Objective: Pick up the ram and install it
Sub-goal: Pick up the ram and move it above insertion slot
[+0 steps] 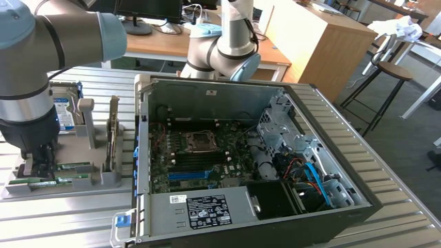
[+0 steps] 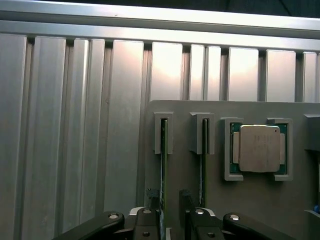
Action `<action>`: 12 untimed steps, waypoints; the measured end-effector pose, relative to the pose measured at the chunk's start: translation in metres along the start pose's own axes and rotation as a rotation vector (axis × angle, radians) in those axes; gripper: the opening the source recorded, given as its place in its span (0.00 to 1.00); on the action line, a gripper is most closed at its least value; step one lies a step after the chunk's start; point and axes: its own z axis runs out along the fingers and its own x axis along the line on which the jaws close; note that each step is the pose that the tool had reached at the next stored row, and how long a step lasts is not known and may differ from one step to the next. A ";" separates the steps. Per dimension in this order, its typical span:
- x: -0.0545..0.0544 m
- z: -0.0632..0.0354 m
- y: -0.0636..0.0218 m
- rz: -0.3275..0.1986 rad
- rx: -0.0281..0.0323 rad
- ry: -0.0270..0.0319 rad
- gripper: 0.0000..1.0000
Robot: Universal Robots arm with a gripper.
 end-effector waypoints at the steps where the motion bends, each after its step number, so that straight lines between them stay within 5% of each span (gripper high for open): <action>1: 0.000 0.0008 -0.0001 0.000 0.0000 0.0000 0.30; 12: 0.000 0.0036 -0.0009 0.000 0.0002 -0.0002 0.30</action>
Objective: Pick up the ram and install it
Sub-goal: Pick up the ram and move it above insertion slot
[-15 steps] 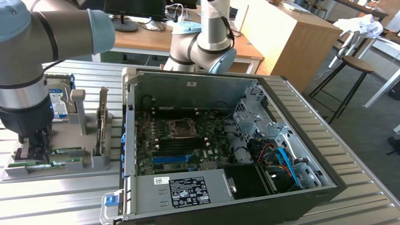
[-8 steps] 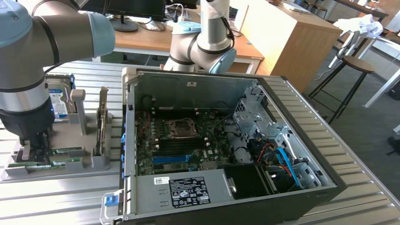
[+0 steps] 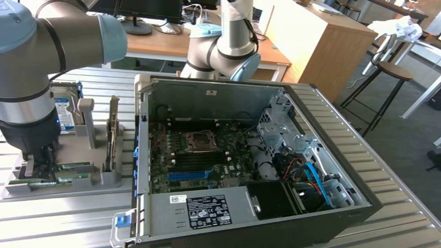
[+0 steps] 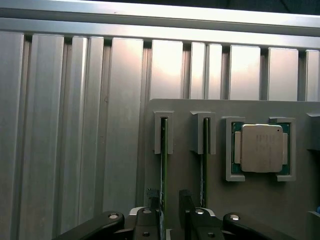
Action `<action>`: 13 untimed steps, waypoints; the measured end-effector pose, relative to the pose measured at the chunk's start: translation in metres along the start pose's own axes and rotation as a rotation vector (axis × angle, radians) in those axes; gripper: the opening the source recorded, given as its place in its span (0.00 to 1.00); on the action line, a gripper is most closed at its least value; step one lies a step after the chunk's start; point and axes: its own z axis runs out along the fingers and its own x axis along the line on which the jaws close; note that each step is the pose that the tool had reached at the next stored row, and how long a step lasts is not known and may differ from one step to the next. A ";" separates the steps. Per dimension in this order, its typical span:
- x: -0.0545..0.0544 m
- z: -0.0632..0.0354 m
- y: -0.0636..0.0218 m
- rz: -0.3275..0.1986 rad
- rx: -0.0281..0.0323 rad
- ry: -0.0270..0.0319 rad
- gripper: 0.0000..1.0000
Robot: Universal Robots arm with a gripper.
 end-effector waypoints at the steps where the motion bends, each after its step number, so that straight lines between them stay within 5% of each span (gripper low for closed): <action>1: 0.000 -0.0001 -0.0009 0.000 -0.0001 0.0002 0.30; 13: 0.001 -0.0002 -0.0162 0.000 -0.0001 0.0001 0.30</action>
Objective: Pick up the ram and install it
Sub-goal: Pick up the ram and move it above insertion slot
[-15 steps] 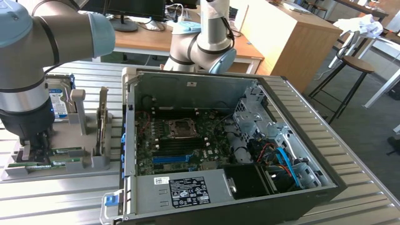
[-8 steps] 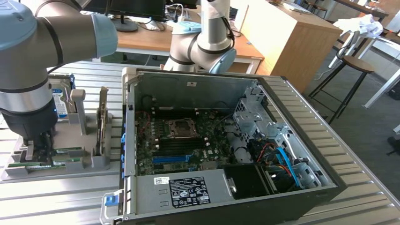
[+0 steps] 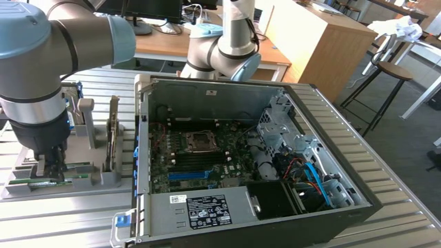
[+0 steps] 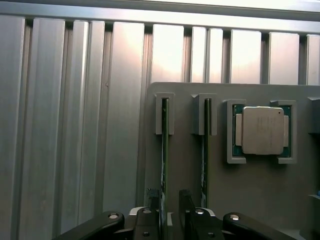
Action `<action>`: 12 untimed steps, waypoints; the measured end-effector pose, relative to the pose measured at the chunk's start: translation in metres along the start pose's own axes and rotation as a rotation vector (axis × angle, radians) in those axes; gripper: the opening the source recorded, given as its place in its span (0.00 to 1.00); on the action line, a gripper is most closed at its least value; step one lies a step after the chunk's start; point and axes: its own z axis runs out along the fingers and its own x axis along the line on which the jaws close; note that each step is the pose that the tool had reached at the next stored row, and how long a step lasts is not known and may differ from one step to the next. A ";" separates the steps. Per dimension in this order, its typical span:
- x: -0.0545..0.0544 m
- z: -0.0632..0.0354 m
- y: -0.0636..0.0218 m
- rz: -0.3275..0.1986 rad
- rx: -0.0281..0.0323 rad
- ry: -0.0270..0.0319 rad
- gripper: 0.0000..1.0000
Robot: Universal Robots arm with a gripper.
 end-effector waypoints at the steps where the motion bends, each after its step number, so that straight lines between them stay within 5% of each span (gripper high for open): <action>1: 0.000 0.0000 -0.0008 0.000 0.0000 0.0000 0.30; 12: 0.002 -0.0001 -0.0026 0.000 -0.0001 0.0000 0.30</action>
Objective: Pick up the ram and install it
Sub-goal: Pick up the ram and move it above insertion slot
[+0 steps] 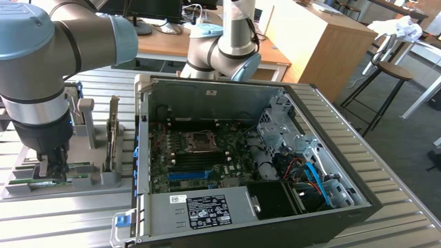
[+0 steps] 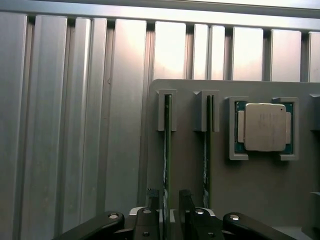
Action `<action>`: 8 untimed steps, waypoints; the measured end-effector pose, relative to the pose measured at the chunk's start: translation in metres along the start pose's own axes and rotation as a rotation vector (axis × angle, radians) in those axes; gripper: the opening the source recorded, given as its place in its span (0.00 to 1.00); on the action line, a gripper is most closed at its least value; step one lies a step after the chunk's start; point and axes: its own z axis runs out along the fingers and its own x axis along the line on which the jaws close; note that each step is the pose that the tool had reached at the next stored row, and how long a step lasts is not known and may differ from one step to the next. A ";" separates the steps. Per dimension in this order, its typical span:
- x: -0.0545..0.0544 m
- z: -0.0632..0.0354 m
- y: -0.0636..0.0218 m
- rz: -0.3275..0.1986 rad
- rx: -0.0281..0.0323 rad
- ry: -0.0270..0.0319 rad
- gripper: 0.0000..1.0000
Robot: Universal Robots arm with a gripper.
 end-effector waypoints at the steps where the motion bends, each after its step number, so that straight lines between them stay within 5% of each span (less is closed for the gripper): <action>1: 0.001 0.0000 0.0000 0.000 0.0001 0.0000 0.30; 8: 0.002 0.0000 0.0001 0.000 0.0001 -0.0001 0.30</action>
